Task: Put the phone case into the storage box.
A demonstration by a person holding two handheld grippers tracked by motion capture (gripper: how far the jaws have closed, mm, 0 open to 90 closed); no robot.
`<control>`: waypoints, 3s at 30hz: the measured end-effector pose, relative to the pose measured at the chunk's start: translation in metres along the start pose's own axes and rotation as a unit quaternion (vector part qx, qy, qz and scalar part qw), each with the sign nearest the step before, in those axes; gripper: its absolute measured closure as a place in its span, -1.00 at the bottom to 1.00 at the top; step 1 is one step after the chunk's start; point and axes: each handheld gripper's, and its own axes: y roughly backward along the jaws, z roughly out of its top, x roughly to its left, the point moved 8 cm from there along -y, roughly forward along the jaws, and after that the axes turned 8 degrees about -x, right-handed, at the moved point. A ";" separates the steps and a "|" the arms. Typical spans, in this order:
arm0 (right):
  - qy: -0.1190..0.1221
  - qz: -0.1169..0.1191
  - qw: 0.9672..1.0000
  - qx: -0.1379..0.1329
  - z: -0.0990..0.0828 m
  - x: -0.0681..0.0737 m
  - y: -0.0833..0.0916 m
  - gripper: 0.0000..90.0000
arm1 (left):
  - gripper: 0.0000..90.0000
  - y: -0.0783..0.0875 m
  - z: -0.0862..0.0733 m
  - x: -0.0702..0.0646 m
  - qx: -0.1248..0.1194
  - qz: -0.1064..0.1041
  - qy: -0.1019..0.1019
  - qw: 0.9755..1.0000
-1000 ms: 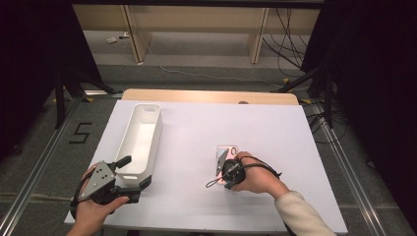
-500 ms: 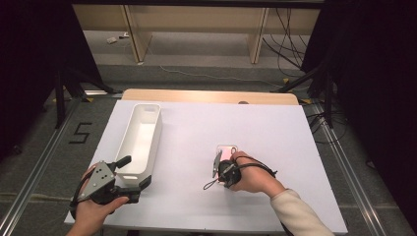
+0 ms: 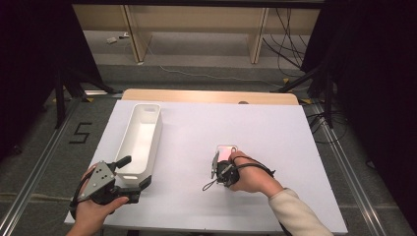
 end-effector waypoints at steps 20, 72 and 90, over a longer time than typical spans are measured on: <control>-0.012 -0.003 1.000 0.026 0.000 0.004 0.002 0.92 | -0.82 0.000 0.000 0.000 0.001 0.000 -0.001 1.000; 0.010 -0.019 1.000 0.012 0.001 0.004 0.001 0.97 | -0.82 0.000 0.000 0.001 0.001 0.000 -0.003 1.000; 0.006 -0.039 0.999 0.000 0.003 0.001 0.013 0.97 | -0.81 0.001 0.000 0.001 0.001 0.001 -0.003 1.000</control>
